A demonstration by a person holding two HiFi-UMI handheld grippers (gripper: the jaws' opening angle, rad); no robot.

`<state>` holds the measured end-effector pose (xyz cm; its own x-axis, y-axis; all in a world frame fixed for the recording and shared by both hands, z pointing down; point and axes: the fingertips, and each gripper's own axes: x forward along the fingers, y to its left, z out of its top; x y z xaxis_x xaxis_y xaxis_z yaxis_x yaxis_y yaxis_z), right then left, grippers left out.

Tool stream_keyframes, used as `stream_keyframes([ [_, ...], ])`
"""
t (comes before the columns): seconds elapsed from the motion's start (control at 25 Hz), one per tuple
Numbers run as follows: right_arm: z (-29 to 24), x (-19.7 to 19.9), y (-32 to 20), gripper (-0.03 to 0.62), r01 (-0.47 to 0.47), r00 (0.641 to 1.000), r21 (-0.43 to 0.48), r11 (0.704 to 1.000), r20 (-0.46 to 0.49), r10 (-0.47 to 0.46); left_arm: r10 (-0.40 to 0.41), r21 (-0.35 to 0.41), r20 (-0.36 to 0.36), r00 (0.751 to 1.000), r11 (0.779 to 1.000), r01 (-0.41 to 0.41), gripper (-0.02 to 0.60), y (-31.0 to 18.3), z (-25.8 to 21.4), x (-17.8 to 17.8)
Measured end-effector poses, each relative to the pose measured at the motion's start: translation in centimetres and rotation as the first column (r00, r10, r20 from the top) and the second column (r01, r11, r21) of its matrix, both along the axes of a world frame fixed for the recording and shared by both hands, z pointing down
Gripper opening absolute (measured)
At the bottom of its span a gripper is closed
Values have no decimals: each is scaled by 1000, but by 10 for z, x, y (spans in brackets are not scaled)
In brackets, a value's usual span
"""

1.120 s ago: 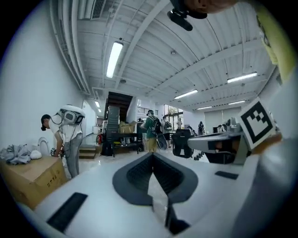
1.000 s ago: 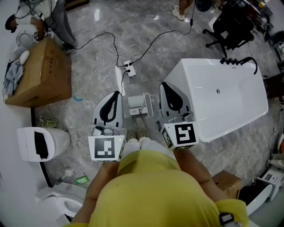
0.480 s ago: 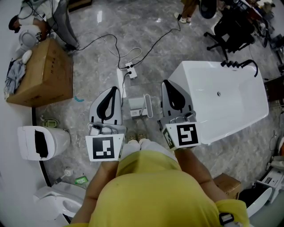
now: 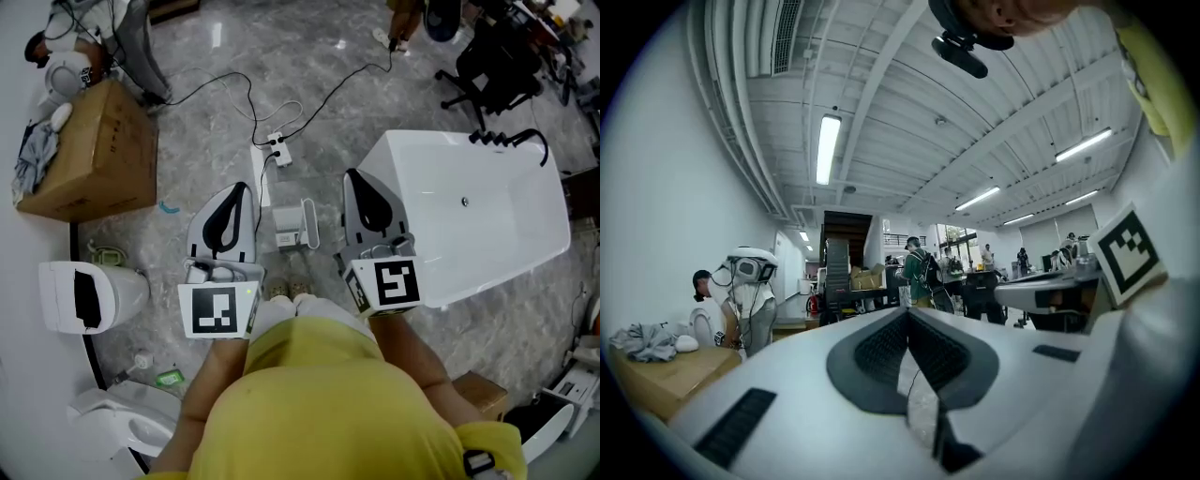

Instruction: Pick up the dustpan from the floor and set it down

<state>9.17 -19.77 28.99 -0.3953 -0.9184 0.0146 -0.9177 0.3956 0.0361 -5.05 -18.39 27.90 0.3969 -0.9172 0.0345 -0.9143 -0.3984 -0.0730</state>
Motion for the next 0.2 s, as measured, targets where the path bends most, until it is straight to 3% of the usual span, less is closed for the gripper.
stream_keyframes([
  [0.2,5,6,1,9,14,1000,-7,1000,6,-14,-12,15,20,1000,1000,12,3,2,3,4],
])
